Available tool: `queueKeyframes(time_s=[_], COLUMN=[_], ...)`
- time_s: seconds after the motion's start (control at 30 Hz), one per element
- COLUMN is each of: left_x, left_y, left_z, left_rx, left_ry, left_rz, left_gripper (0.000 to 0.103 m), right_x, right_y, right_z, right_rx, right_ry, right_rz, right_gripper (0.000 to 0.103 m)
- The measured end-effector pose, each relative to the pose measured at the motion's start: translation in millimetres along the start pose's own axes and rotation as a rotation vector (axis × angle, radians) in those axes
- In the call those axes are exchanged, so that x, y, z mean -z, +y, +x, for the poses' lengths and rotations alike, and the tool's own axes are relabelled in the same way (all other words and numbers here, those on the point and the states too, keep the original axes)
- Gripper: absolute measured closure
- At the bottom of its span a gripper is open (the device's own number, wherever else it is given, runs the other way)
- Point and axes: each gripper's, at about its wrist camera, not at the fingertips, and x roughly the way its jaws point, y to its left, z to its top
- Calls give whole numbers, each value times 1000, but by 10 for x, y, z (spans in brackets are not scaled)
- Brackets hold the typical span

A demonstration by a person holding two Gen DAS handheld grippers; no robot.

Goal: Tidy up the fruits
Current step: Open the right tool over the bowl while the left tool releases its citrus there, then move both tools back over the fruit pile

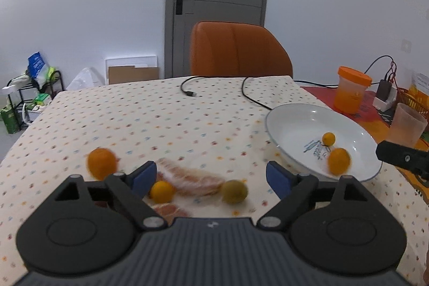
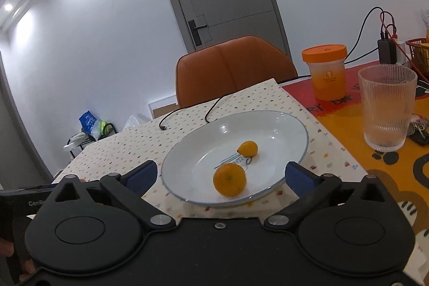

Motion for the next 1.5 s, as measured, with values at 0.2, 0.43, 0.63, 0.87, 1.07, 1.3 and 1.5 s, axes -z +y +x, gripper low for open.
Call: queueKeyframes(time_s=[0.2, 0.43, 0.63, 0.87, 1.07, 1.3, 1.5], left_x=[74, 144, 220, 282, 329, 392, 411], left_y=[163, 313, 433, 577, 664, 719, 752], left_z=[-198, -377, -476, -519, -502, -429, -349], left_rx=[-23, -30, -37, -48, -43, -43, -50], left_ry=[-14, -19, -14, -20, -16, 6, 15], left_rz=[-26, -61, -78, -100, -110, -123, -132], left_gripper=[15, 15, 15, 15, 17, 17, 22], right_x=[62, 87, 129, 181, 250, 322, 346], right_y=[172, 356, 528, 731, 855, 962, 979], right_z=[-80, -156, -123, -46, 25, 121, 218], right_rx=[10, -28, -79, -107, -140, -172, -185], right_ry=[0, 4, 37, 71, 102, 137, 159], right_rz=[-53, -81, -104, -148, -186, -216, -215], right_gripper=[0, 0, 0, 0, 0, 3, 12])
